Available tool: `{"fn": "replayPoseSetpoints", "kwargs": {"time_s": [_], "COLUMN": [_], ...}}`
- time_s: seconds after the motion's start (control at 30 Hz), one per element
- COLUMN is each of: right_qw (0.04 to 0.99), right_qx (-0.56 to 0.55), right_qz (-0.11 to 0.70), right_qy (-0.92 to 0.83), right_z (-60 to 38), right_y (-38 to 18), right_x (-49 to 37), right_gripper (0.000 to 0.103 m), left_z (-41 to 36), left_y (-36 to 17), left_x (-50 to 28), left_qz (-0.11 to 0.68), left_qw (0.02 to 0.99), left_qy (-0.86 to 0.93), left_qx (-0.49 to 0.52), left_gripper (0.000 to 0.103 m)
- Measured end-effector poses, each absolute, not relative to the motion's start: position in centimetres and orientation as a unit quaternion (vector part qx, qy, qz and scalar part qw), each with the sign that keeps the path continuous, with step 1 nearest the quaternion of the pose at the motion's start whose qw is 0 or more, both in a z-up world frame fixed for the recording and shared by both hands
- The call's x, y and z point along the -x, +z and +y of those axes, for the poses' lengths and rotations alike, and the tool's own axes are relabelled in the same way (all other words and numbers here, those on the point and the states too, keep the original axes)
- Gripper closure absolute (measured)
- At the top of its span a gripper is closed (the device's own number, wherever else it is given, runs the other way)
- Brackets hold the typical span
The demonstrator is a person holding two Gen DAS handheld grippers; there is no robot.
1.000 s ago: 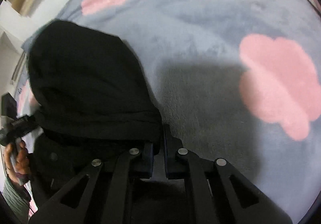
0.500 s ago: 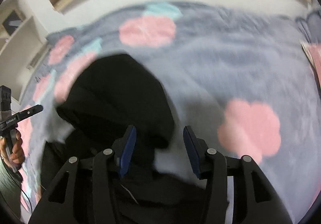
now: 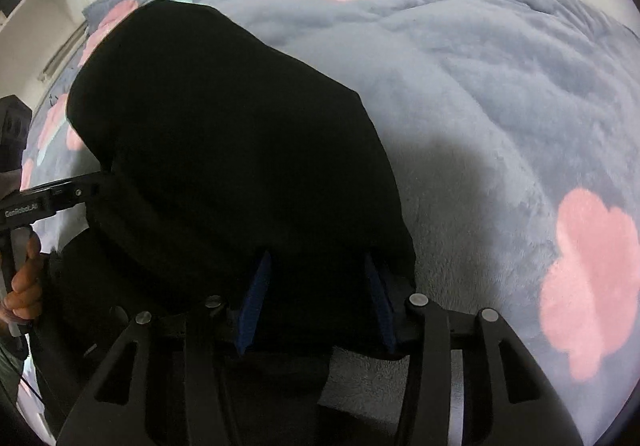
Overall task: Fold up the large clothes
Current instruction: 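Lift the hood with both grippers and fold it toward the hem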
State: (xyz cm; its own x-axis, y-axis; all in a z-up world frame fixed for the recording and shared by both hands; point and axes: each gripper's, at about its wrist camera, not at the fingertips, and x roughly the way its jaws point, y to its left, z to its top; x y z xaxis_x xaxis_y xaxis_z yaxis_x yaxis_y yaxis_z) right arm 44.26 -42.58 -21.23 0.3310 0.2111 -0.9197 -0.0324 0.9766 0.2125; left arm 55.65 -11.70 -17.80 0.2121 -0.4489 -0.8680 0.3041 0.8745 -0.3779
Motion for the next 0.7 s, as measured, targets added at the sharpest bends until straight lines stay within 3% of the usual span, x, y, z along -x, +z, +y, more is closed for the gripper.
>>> {"fn": "replayPoseSetpoints", "kwargs": {"time_s": [0.13,0.43,0.53,0.7], "right_qw": [0.813,0.874,0.869,0.829], "right_qx": [-0.054,-0.039,-0.042,-0.034], "right_qz": [0.574,0.467,0.473,0.543], "right_qy": [0.08,0.129,0.139,0.129], "right_z": [-42.5,-41.6,-40.3,-38.3], "right_y": [-18.9,-8.4,-9.9,-17.7], "right_x": [-44.3,-48.2,-52.2,-56.7], "right_gripper": [0.053,0.053,0.053,0.053], "left_z": [-11.8,-13.7,-15.9,-16.0], "left_y": [-15.9,-7.0,-8.9,-16.0], "left_x": [-54.8,-55.9,-58.0,-60.1], "left_qz": [0.565,0.478,0.494,0.542], "left_qw": [0.789,0.814,0.806,0.79], "left_qy": [-0.241,-0.326,-0.322,-0.276], "left_qx": [0.034,0.057,0.052,0.08], "left_gripper": [0.051,0.051,0.051,0.051]}}
